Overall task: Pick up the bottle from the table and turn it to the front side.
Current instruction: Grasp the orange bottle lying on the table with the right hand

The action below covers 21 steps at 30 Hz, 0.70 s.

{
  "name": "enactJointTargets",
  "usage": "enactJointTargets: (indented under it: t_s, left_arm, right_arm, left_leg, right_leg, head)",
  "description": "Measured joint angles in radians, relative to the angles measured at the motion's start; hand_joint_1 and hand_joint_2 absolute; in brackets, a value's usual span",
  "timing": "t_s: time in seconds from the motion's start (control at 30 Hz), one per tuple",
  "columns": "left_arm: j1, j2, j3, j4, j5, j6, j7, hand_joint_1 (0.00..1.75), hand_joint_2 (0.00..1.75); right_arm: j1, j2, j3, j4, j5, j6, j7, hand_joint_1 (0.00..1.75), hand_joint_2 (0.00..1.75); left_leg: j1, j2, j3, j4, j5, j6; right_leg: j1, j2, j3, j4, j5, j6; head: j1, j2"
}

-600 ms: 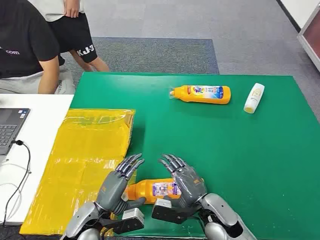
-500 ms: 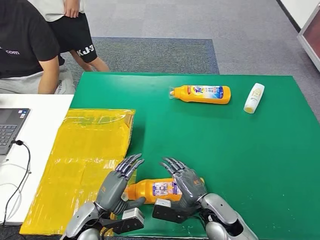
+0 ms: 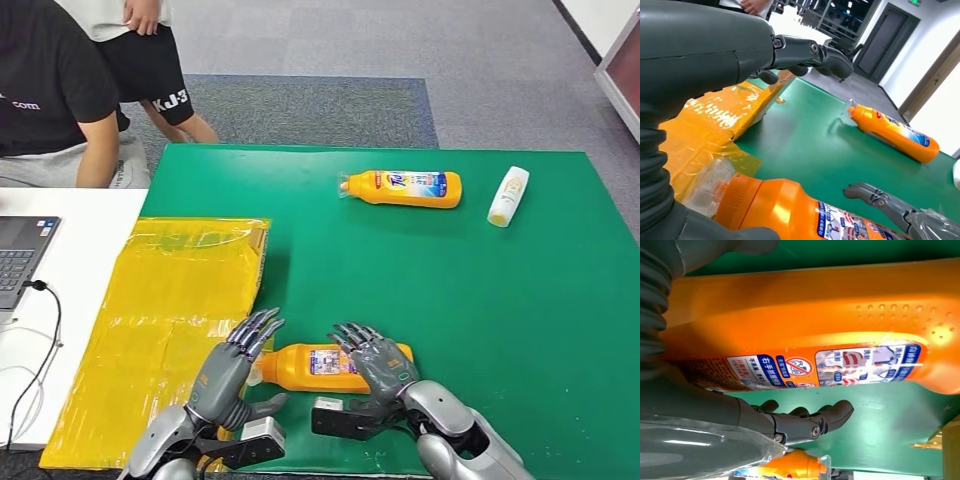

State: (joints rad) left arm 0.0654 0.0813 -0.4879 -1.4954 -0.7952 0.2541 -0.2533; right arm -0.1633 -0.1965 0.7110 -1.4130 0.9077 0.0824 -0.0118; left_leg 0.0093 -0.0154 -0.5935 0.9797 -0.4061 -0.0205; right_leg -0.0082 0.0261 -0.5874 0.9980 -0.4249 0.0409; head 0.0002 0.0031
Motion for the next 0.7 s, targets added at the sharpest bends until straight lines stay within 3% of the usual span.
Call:
enactJointTargets:
  t_s: [0.27, 0.4, 0.7]
  left_arm:
    - [0.000, 0.002, 0.000, 0.000, 0.005, 0.009, 0.000, 0.00, 1.75]
    - [0.000, 0.002, 0.000, 0.000, 0.006, 0.012, 0.000, 0.00, 1.75]
    - [0.000, 0.006, 0.001, 0.000, 0.008, 0.015, 0.000, 0.00, 1.75]
  right_arm:
    - [-0.022, -0.018, 0.016, 0.010, 0.015, 0.010, 0.026, 0.00, 1.75]
    - [-0.032, -0.019, 0.024, 0.015, 0.040, 0.012, 0.054, 1.75, 1.75]
    - [-0.055, -0.019, 0.041, 0.054, 0.093, 0.007, 0.086, 1.75, 1.75]
  left_leg:
    - [0.000, 0.000, 0.000, 0.000, 0.000, 0.000]
    - [0.000, 0.000, 0.000, 0.000, 0.000, 0.000]
    - [0.000, 0.000, 0.001, 0.000, 0.000, 0.001]
  right_leg:
    - [0.000, 0.000, 0.000, 0.000, 0.000, 0.000]
    - [0.000, 0.000, 0.000, 0.000, 0.000, 0.000]
    - [0.000, 0.000, 0.001, 0.000, 0.000, 0.000]
  head:
    - [0.000, 0.000]
    - [0.000, 0.000]
    - [0.000, 0.000]
